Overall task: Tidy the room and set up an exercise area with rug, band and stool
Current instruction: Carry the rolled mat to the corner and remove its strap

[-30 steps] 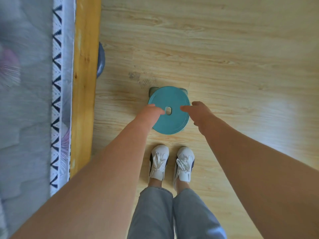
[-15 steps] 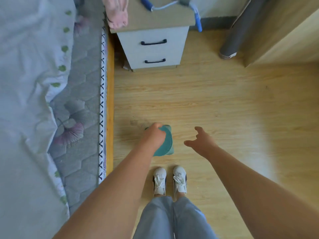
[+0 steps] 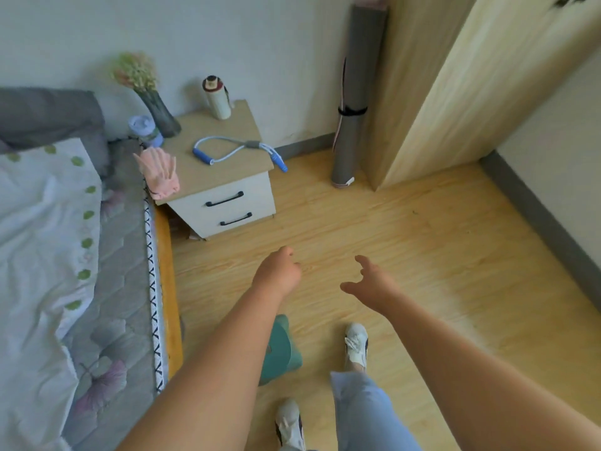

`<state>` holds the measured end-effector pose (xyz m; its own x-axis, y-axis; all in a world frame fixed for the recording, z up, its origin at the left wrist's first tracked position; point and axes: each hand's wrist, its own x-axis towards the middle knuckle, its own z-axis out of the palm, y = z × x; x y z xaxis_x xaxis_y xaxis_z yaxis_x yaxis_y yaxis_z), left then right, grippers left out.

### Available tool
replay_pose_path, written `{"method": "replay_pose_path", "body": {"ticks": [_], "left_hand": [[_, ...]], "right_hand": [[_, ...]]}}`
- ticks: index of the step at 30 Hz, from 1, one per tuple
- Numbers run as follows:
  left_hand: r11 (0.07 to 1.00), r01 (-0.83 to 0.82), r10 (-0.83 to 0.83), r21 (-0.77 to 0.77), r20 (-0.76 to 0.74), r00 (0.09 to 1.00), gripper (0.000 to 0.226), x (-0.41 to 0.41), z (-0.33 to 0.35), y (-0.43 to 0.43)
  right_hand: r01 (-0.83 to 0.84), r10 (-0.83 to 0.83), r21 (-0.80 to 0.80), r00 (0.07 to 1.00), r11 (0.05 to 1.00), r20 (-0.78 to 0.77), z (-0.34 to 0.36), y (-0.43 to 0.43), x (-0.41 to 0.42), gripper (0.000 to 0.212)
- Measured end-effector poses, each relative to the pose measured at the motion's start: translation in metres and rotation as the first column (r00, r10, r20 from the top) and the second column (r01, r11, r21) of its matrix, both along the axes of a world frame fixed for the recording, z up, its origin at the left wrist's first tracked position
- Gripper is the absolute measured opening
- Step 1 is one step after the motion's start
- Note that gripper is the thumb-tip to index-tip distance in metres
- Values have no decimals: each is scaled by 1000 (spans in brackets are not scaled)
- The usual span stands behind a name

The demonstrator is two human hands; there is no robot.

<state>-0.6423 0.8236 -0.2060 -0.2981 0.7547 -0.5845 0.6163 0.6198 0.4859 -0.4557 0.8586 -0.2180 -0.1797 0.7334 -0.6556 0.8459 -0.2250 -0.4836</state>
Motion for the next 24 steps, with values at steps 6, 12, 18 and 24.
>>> {"method": "replay_pose_path", "body": {"ticks": [6,12,18,24], "left_hand": [[998,63,-62,5,-91,994,46,29,11,112],[997,47,-42,63,-80,996,43,59,25,228],[991,90,-83,99,-72,994,43,56,29,314],[984,123,-112,128,-88,990,43,11,31,435]], "right_hand": [[-26,25,41,1000,999,19,16,114,44,76],[-42,39,119,999,992,30,40,239,68,75],[-72,72,161,997,984,6,51,332,48,73],[-60,61,166,998,984,0,54,450,2,75]]}}
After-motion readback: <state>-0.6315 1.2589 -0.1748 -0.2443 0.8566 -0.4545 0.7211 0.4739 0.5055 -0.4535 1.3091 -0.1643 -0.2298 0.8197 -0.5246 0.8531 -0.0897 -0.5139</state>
